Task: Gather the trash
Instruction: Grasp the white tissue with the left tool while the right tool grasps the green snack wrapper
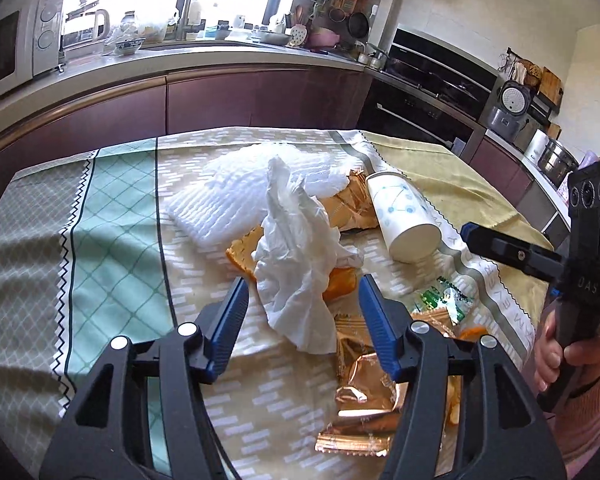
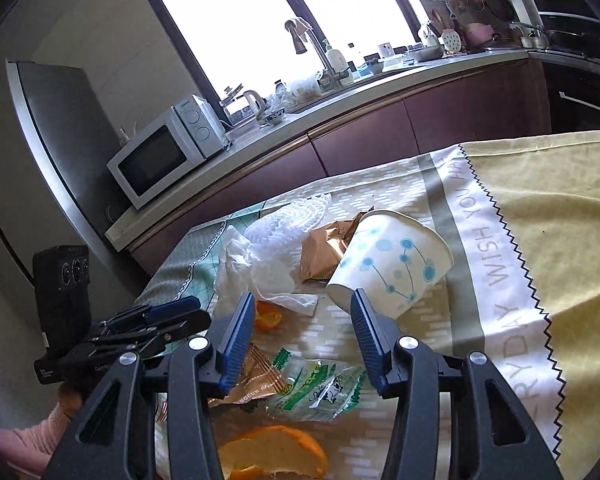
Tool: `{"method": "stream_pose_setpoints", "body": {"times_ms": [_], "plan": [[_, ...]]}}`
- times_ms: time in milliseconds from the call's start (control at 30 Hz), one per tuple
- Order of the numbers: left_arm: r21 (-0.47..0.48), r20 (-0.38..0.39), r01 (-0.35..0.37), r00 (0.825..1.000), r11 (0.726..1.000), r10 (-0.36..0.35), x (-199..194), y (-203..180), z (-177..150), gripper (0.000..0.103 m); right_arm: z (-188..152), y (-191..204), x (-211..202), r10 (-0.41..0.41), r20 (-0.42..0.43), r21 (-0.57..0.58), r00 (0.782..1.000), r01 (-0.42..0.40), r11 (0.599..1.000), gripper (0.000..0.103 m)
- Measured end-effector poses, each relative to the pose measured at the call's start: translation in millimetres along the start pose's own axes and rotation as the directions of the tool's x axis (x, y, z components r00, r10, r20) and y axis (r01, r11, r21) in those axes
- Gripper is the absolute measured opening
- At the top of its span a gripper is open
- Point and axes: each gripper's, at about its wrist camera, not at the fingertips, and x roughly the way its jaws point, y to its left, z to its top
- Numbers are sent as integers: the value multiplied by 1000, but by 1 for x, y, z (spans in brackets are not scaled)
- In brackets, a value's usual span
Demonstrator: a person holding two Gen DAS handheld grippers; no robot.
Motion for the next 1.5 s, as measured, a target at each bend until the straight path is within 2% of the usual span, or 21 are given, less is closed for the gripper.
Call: {"method": "stream_pose_setpoints", "body": {"times_ms": [133,233,300,333,367,400,533,700,867,900,967,1000,1033,1167,1333,1500], "plan": [[-2,-27,-13,1000,1000,13,17,-2,10,53,-14,-4,-9,19,-27,2,999,-19,1000,51],[-10,-45,-10,999,1000,9,25,-1,12,43,-26,-7,-14,30,-52,10,998,-29,1000,51],[-14,-52,5,999,1000,-5,28,-1,13,29,-31,-10,-14,30,-66,14,997,-29,999,51],[-17,-56,13,998,1000,-13,30,-1,12,25,-33,-11,-13,30,-72,20,997,-29,999,51],[-20,-60,20,998,1000,-21,31,-1,12,16,-34,-11,-12,29,-75,26,997,-27,999,51],[-24,-61,22,998,999,-24,31,0,11,15,-35,-11,-11,34,-76,28,997,-32,999,51],[-19,-42,22,999,1000,-23,24,-2,8,12,-34,-8,-6,40,-86,29,995,-38,999,52],[-27,-1,45,999,999,-45,5,1,7,11,-39,-28,4,62,-126,139,990,-45,989,52],[-44,54,59,997,997,-56,-20,10,8,11,-41,-31,9,100,-134,175,986,-76,982,51],[-48,60,60,997,997,-57,-24,12,7,11,-41,-30,10,102,-135,172,985,-78,982,48],[-53,73,55,996,997,-51,-33,16,6,11,-41,-29,12,111,-138,175,984,-86,981,27],[-53,80,51,996,997,-47,-38,18,5,11,-40,-28,12,109,-135,174,985,-85,981,23],[-54,86,46,995,997,-41,-43,20,3,11,-40,-28,11,102,-131,170,986,-79,982,17],[-70,108,29,994,997,-21,-61,33,-3,11,-32,-24,2,56,-84,143,995,-43,989,14],[-96,133,12,991,995,1,-84,50,-12,11,-16,-11,-14,-23,-23,60,999,24,998,13],[-117,163,-9,986,993,28,-112,66,-21,11,3,7,-32,-90,58,-30,994,92,995,13]]}}
